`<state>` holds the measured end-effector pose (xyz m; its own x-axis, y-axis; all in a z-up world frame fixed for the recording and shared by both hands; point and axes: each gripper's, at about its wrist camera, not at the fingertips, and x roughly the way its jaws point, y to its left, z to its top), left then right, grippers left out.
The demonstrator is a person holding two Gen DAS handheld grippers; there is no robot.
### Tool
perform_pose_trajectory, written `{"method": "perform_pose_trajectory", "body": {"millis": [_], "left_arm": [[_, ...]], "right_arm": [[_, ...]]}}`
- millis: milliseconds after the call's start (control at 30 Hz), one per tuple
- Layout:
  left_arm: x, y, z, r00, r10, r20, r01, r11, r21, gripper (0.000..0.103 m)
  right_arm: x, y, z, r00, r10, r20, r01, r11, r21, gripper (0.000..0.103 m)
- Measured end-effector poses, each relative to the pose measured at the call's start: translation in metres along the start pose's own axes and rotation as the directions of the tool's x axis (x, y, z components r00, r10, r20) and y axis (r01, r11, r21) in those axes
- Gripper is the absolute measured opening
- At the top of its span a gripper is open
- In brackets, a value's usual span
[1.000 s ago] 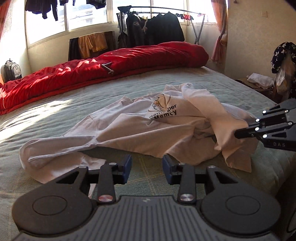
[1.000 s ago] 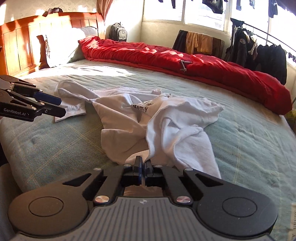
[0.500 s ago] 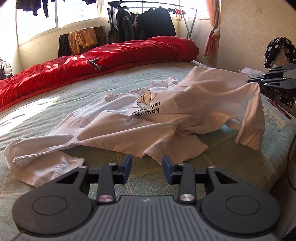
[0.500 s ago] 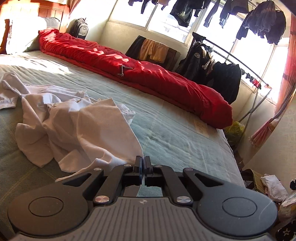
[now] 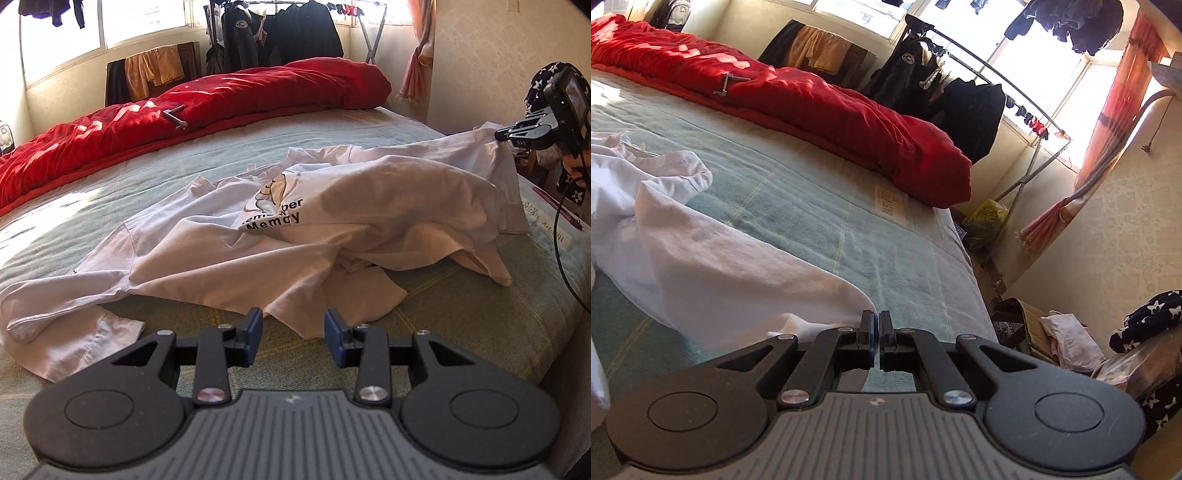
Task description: Fold clothes
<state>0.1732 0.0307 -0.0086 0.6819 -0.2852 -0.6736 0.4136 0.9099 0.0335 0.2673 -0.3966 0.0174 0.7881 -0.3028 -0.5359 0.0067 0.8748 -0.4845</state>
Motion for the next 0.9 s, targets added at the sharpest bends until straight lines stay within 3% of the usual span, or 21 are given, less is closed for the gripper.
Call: {"method": "perform_pose_trajectory", "body": {"millis": [200,433,533,633,733,833,900], "left_arm": [[0.009,-0.006,0.007,1.0,-0.014,-0.015,0.014,1.0,0.017,0.038],[0.019,-0.01,0.013,0.999,-0.024,-0.029,0.025,0.999,0.029,0.038],[0.023,-0.011,0.012,0.999,-0.02,-0.032,0.021,0.999,0.025,0.038],[0.024,-0.013,0.011,0.999,-0.028,-0.037,0.029,0.999,0.023,0.038],[0.024,-0.016,0.009,0.999,-0.03,-0.043,0.031,0.999,0.027,0.038],[0.02,-0.019,0.007,0.999,-0.041,-0.034,0.042,0.999,0.031,0.04],[0.017,-0.021,0.005,0.999,-0.047,-0.026,0.048,0.998,0.033,0.041]], "right_arm": [[0.047,-0.029,-0.008,0.991,-0.111,-0.077,0.109,0.994,-0.025,0.002],[0.096,-0.068,-0.006,0.959,-0.242,-0.146,0.242,0.97,-0.018,0.001],[0.102,-0.08,-0.007,0.969,-0.168,-0.18,0.187,0.978,0.094,0.002],[0.088,-0.08,-0.012,0.986,-0.041,-0.159,0.073,0.977,0.201,0.008],[0.066,-0.065,-0.014,0.987,0.09,-0.131,-0.056,0.968,0.244,0.012],[0.053,-0.054,-0.016,0.974,0.187,-0.131,-0.149,0.955,0.258,0.027],[0.051,-0.052,-0.019,0.961,0.234,-0.147,-0.183,0.938,0.293,0.043]]}}
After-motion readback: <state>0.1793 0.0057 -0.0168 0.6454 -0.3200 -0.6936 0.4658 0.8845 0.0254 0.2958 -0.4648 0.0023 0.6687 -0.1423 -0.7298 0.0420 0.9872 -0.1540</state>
